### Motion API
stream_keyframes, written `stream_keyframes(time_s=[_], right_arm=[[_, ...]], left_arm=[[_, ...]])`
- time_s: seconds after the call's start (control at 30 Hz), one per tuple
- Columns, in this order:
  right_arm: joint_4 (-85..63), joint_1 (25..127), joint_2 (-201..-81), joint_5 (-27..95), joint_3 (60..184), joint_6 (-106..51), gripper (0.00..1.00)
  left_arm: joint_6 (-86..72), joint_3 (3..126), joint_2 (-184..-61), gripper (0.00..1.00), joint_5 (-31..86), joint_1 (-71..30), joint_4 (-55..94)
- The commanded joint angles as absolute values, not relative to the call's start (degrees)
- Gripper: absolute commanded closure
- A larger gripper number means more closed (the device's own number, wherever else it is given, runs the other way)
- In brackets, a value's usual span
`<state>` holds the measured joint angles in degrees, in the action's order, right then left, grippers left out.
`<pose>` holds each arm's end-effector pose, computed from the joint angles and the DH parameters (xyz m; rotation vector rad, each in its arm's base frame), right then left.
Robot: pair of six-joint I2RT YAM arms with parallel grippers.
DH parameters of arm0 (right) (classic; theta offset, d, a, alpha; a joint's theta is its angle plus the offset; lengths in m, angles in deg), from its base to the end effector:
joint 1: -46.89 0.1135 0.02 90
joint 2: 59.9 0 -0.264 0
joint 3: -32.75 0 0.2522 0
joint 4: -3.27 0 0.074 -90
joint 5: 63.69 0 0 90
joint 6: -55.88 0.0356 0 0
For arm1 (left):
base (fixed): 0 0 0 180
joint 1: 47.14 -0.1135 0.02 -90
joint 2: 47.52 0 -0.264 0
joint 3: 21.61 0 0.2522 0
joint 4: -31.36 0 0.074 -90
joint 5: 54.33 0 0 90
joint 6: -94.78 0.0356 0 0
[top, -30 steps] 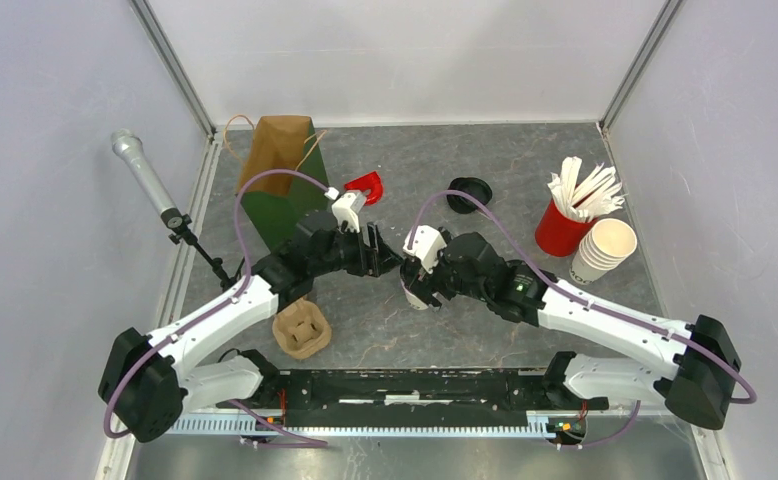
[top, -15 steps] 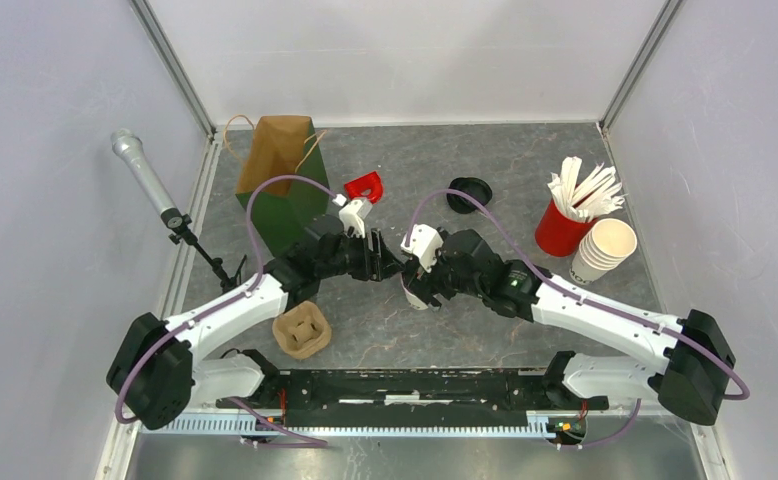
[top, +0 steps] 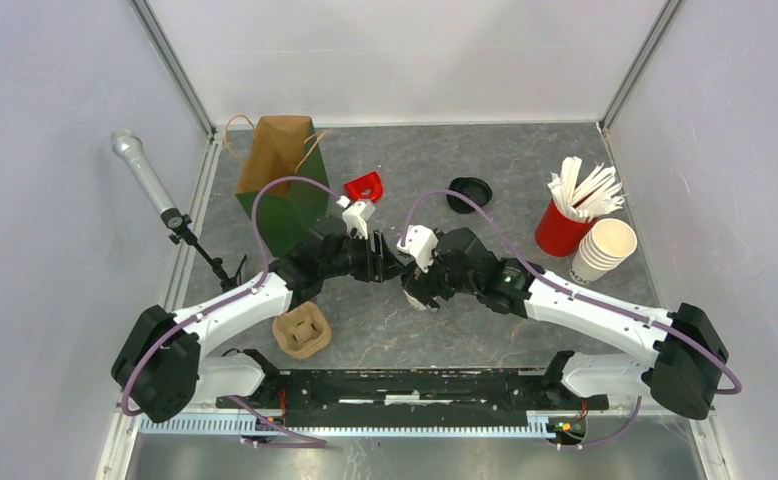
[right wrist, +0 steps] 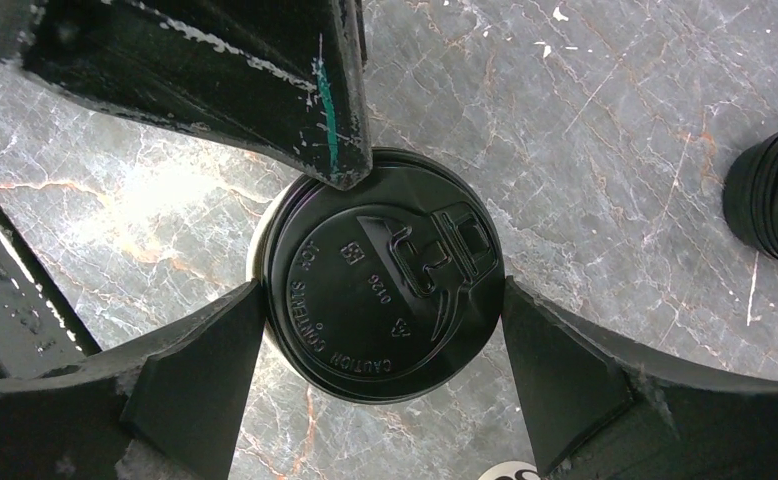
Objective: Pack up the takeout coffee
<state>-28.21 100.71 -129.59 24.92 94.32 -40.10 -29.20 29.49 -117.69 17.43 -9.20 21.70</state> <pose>0.1556 0.2114 0.2556 -1.1330 1.9966 0.4125 0.2008 -0.1707 0.2276 0.2883 2.2165 -1.0629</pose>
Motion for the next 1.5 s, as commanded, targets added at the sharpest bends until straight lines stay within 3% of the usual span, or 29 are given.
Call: stream_keyframes(time_s=[0.0, 1.17, 1.47], right_arm=[[-27.0, 100.5, -130.3, 26.1, 97.1, -39.5, 0.08], [-28.5, 98.5, -127.6, 28.7, 98.2, -37.4, 0.04], [-25.0, 96.7, -122.0, 24.9, 96.4, -31.6, 0.06]], left_arm=[[-29.8, 28.9, -118.4, 0.38, 16.0, -9.4, 25.0], [-29.0, 28.9, -120.1, 0.38, 14.1, -9.4, 25.4], [-27.6, 29.5, -120.5, 0.3, 10.6, -9.4, 26.0]])
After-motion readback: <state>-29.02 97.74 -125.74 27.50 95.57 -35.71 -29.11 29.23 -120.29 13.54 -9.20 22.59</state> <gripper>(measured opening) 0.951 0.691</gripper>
